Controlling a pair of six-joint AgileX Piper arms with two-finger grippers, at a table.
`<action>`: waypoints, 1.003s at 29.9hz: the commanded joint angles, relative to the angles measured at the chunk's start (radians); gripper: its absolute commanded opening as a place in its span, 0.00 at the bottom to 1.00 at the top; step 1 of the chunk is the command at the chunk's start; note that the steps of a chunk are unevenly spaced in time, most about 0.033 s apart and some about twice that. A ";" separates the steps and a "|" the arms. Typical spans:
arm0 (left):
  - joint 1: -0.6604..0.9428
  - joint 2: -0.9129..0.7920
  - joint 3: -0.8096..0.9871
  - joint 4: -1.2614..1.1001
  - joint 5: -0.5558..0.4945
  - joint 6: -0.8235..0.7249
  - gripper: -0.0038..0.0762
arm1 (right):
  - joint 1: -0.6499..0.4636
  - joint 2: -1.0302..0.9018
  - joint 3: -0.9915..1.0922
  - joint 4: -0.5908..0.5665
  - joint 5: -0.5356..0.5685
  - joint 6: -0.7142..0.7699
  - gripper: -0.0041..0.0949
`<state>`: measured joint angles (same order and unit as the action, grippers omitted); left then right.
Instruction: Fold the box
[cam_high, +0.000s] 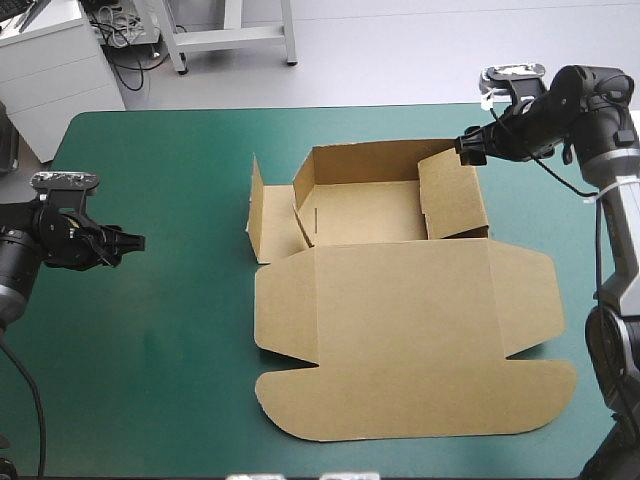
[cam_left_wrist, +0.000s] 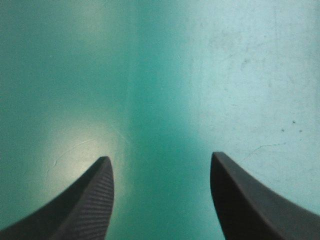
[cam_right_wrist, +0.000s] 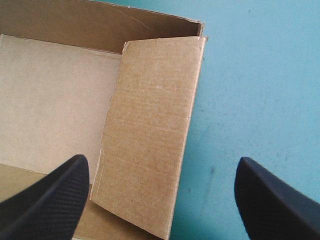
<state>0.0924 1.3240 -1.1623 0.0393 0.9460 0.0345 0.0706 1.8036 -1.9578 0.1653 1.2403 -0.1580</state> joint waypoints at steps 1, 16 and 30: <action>0.003 -0.032 -0.026 -0.012 -0.041 -0.003 0.56 | 0.051 -0.059 -0.033 -0.060 0.008 0.043 0.79; 0.003 -0.032 -0.026 -0.051 -0.052 0.027 0.56 | 0.069 0.117 -0.034 -0.120 -0.003 0.108 0.78; 0.003 -0.032 -0.026 -0.051 -0.043 0.027 0.56 | 0.069 0.229 -0.034 -0.125 -0.024 0.108 0.46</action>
<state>0.0924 1.3240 -1.1623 -0.0056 0.9397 0.0621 0.1462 2.0894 -1.9608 0.0500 1.2361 -0.0493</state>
